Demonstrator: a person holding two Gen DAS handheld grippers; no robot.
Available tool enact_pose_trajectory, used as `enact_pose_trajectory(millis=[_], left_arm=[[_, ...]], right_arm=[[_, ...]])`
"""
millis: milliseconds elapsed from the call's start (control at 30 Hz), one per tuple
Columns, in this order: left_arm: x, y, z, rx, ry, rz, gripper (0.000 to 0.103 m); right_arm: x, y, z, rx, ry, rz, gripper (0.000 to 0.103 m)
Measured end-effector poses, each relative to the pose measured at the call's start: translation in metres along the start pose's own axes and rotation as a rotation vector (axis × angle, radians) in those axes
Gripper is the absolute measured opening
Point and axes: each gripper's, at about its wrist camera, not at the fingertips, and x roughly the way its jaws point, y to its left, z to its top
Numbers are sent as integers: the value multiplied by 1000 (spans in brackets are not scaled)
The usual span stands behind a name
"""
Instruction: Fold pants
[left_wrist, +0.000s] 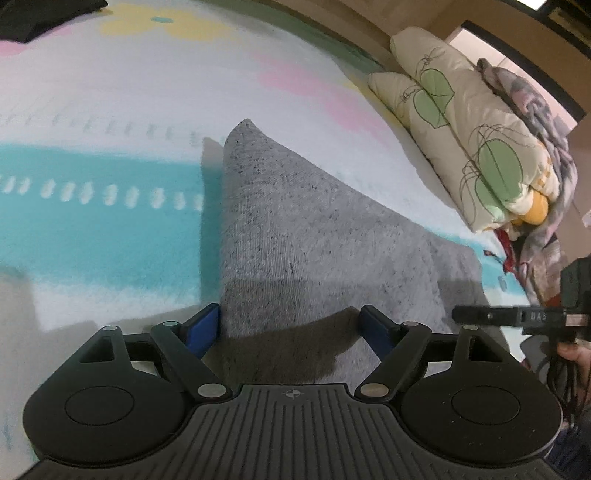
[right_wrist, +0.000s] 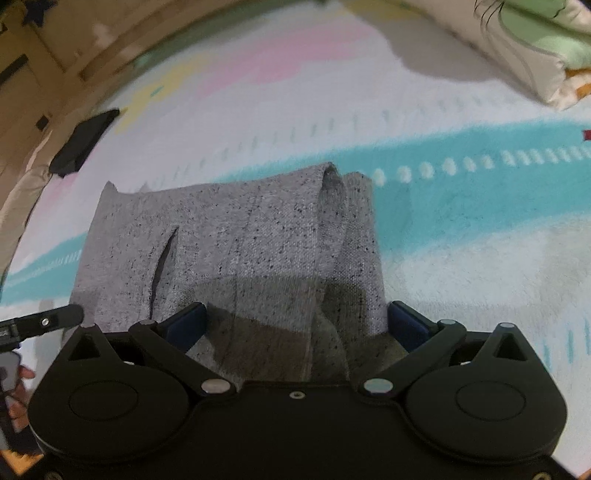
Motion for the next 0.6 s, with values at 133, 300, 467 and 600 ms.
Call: enact_pose_trajectory(millis=[133, 300, 467, 600], left_arm=[[1, 11, 5, -85, 2, -35, 79], [4, 11, 5, -70, 2, -34, 79], [9, -4, 2, 34, -8, 2, 85], [13, -9, 3, 64, 8, -4, 93]], right_arm=[[5, -4, 19, -82, 134, 51, 103], [-2, -34, 16, -14, 90, 210, 103], [-8, -72, 6, 110, 28, 402, 103], [-6, -95, 7, 217, 15, 513, 103]])
